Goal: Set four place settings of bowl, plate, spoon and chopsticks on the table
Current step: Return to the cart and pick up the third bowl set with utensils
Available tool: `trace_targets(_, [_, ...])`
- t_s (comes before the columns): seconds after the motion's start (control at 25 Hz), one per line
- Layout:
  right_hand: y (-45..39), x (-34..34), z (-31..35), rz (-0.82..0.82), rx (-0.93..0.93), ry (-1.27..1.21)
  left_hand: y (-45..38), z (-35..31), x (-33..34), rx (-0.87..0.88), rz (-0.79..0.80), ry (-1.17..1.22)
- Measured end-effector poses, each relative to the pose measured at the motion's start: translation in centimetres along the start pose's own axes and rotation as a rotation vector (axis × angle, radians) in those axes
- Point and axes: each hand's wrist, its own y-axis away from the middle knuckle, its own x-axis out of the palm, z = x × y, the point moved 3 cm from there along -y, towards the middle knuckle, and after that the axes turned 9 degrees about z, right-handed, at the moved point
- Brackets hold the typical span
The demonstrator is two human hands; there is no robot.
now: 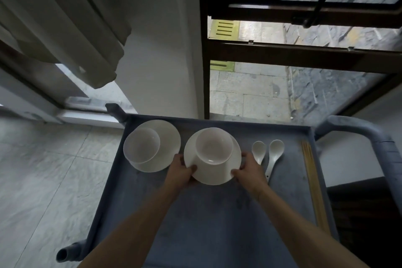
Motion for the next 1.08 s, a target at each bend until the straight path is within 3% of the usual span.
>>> trace_targets(0.24, [1.7,-1.9,-0.9,-0.066,0.008,0.018,0.4,-0.2,1.4,0.017,0.082,0.112])
trace_targets(0.44, [2.3,-4.7,-1.3,-0.374,0.149,0.160,0.5,-1.0,1.4,0.043,0.121,0.108])
trace_targets(0.8, [-0.2,-4.1,0.1,-0.246,0.273,0.445,0.7,-1.2,-0.3,0.079,0.116,0.090])
trace_targets(1.08, [2.3,-5.3,-0.4,-0.302,0.141,0.465,0.6,-1.9,-0.2,0.090,0.157,0.056])
